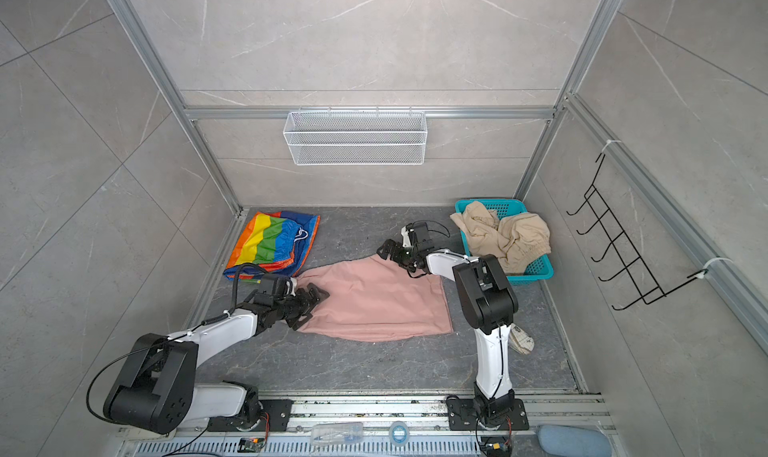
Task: Fold and stack the shorts
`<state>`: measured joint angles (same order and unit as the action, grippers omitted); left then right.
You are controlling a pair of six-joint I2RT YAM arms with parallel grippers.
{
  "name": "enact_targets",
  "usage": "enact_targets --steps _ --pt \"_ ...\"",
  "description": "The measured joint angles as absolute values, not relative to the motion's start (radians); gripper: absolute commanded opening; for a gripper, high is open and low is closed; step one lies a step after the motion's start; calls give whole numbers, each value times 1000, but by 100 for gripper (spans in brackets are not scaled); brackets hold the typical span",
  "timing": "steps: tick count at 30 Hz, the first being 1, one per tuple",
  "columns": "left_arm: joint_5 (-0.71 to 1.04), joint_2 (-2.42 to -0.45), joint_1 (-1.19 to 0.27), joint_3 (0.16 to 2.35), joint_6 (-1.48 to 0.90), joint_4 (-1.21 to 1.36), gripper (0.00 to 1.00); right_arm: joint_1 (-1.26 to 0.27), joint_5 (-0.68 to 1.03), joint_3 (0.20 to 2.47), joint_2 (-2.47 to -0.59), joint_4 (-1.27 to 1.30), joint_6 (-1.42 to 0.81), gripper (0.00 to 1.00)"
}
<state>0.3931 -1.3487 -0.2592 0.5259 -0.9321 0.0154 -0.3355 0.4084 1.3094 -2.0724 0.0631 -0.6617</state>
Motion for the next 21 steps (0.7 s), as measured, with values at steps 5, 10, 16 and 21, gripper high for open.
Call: enact_targets --steps 5,10,16,21 --pt "394 -1348 -260 525 -927 15 99 -229 408 1308 -2074 68 -658 99" --pt "394 -1357 -286 529 -926 23 99 -142 405 1296 -2073 76 -657 99" --pt "384 -1383 -369 639 -880 -49 99 -180 381 1293 -1994 -1 -628 99" --pt "230 -1286 -377 795 -738 -208 99 -255 337 1247 -1777 -61 -578 100"
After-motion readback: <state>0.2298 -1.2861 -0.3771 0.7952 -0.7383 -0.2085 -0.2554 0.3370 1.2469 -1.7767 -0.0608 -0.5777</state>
